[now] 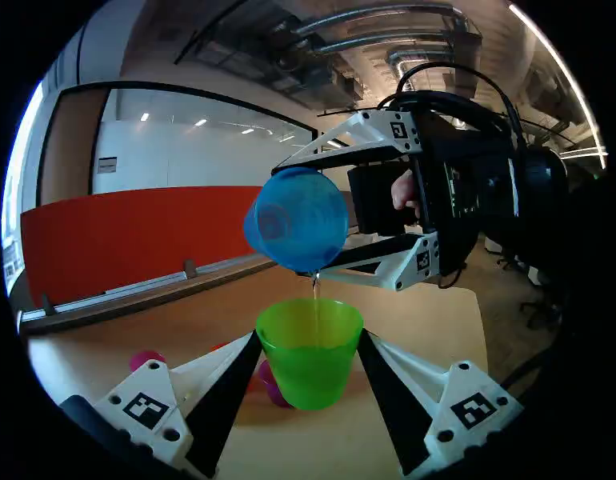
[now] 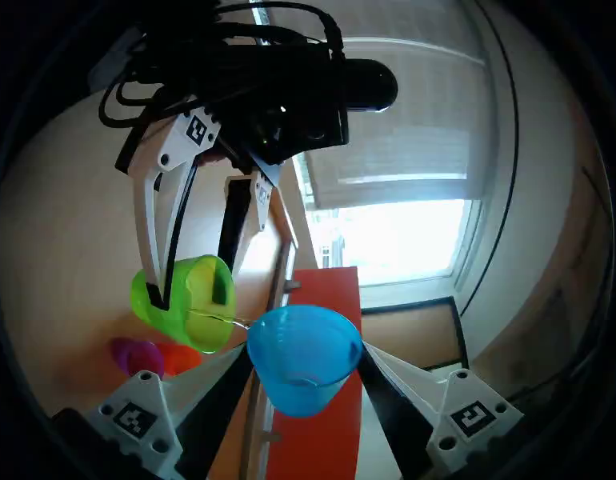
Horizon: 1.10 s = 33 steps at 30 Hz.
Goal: Pour water
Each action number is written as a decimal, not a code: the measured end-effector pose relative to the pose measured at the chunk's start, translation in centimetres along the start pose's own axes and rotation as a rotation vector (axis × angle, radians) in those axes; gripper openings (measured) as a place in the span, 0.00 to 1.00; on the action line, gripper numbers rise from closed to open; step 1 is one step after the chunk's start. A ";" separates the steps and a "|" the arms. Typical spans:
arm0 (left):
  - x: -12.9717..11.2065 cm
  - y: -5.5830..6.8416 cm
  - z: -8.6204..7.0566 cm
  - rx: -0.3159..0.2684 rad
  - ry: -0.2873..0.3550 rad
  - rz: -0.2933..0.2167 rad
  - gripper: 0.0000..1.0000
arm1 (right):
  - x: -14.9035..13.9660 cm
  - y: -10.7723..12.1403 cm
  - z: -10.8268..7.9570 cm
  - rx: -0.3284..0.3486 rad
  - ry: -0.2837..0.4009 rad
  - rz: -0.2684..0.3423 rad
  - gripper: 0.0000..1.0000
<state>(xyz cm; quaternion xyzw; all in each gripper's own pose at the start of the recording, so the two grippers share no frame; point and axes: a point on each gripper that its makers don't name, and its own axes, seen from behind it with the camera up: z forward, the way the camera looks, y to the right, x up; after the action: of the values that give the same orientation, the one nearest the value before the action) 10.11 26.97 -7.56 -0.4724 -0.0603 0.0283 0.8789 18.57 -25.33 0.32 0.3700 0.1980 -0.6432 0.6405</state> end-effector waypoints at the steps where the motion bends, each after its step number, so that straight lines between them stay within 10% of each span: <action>1: 0.0 0.0 0.0 0.001 0.000 0.000 0.86 | 0.0 0.0 0.0 -0.001 0.000 -0.001 0.92; 33: 0.1 -1.2 -0.1 0.023 -0.001 -0.010 0.86 | 0.9 0.0 0.3 -0.009 0.009 -0.066 0.92</action>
<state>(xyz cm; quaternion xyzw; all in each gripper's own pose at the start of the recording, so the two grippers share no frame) 10.21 26.23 -6.64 -0.4620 -0.0625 0.0249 0.8843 18.58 -26.12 -0.16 0.3635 0.2159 -0.6615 0.6194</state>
